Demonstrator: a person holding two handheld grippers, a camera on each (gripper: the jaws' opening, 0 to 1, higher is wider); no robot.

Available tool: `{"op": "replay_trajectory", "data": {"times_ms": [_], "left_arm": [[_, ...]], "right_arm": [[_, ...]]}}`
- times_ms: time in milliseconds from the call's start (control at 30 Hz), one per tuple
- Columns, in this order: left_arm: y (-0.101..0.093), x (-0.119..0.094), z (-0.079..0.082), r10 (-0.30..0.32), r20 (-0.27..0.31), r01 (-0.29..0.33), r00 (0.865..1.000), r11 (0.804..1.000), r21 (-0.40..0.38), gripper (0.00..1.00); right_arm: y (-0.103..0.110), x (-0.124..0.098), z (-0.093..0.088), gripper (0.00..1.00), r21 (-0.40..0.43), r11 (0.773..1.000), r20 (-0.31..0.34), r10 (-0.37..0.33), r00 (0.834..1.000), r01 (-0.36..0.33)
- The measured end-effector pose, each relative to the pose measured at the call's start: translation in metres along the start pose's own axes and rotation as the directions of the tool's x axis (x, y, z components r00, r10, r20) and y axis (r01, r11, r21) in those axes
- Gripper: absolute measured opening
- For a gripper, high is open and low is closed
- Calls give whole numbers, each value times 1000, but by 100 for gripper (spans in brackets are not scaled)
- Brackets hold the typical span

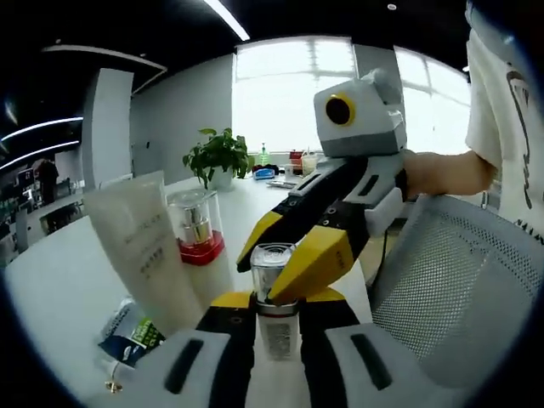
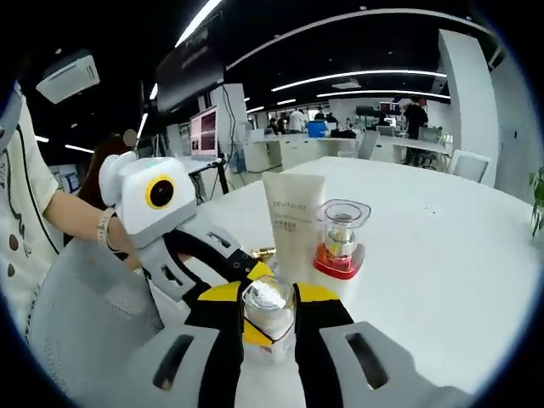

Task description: Arrange the skincare products in the storage area until every visible bottle or jar stands upright without overlapping.

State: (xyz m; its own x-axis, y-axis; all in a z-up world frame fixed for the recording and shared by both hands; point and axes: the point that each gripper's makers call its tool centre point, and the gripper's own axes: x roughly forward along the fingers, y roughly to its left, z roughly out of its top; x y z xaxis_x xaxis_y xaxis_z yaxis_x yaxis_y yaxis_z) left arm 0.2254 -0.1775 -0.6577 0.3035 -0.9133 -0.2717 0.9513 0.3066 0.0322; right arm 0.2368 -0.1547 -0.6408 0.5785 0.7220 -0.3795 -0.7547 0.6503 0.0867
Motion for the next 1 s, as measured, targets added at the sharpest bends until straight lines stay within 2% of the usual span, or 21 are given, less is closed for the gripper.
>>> {"op": "replay_trajectory", "data": {"times_ms": [67, 133, 167, 233, 300, 367, 700, 1000], "left_arm": [[1, 1, -1, 6, -6, -6, 1000, 1000, -17, 15], [-1, 3, -6, 3, -33, -1, 999, 999, 49, 17], [-2, 4, -13, 5, -70, 0, 998, 998, 70, 19], [1, 6, -25, 6, -97, 3, 995, 996, 90, 23], [3, 7, -31, 20, -106, -11, 994, 997, 78, 21], [8, 7, -36, 23, -122, -15, 992, 998, 66, 19], [12, 11, -44, 25, -125, -18, 992, 998, 55, 17], [15, 18, -46, 25, -97, -23, 995, 999, 23, 16]], "right_arm": [[0, 1, -2, 21, 3, 1000, -4, 2, 1000, -2], [1, 3, -3, 21, 14, 1000, -6, 8, 1000, -8], [2, 4, -1, 21, 27, 999, 12, 17, 1000, -17], [5, 4, 3, 21, 34, 999, 29, 31, 999, -32], [5, 5, -1, 21, -8, 1000, 3, 18, 1000, -18], [7, 7, -2, 21, -8, 1000, 6, 16, 1000, -16], [2, 8, -7, 21, -39, 999, -21, -12, 1000, 11], [-5, 10, -11, 21, -48, 998, -37, -42, 998, 40]]}}
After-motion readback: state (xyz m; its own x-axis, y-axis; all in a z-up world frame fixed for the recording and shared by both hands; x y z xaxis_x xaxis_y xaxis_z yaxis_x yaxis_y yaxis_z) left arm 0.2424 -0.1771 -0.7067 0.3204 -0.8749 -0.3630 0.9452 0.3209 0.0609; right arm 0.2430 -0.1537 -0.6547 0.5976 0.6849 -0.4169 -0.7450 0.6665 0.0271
